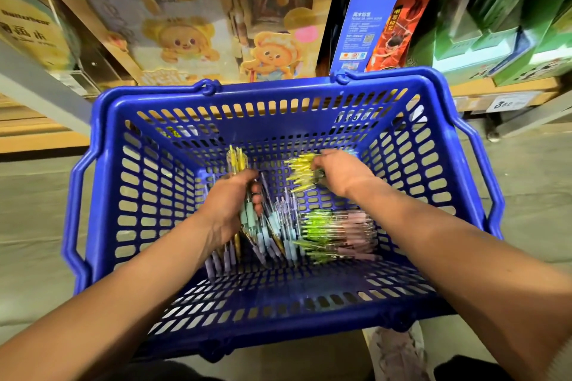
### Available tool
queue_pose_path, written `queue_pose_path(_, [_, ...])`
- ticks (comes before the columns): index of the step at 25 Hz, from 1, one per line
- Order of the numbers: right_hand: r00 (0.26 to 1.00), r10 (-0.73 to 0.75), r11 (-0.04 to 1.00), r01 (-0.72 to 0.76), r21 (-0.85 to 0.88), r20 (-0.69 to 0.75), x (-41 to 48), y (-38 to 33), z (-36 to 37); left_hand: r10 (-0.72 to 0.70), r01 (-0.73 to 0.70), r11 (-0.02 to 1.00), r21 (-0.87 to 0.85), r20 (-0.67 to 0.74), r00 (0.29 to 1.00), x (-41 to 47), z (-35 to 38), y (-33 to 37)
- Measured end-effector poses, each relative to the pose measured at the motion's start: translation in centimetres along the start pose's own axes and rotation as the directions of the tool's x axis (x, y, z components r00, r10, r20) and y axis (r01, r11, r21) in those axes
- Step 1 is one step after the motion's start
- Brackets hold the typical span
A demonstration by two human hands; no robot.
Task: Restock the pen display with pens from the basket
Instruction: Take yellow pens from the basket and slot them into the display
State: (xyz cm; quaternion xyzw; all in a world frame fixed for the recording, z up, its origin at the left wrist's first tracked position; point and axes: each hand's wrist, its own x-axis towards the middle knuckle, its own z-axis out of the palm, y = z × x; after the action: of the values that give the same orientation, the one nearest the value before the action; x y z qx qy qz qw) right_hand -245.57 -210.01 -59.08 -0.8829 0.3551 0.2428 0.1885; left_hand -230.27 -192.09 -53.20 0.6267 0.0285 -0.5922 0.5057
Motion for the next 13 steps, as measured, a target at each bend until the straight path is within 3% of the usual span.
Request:
queue_pose_path(6, [0.972,-0.212,0.945,0.176,-0.276,-0.105,-0.5,1.1,2.3,0.036,-0.038,0.999,0.026,0.040,0.999,0.3,-0.5,0.7])
queue_pose_path(13, [0.980,-0.180,0.936,0.144,-0.320,-0.086,-0.6,1.5,2.3,0.008,-0.008,1.000,0.001,0.039,0.999,0.7,-1.3,0.0])
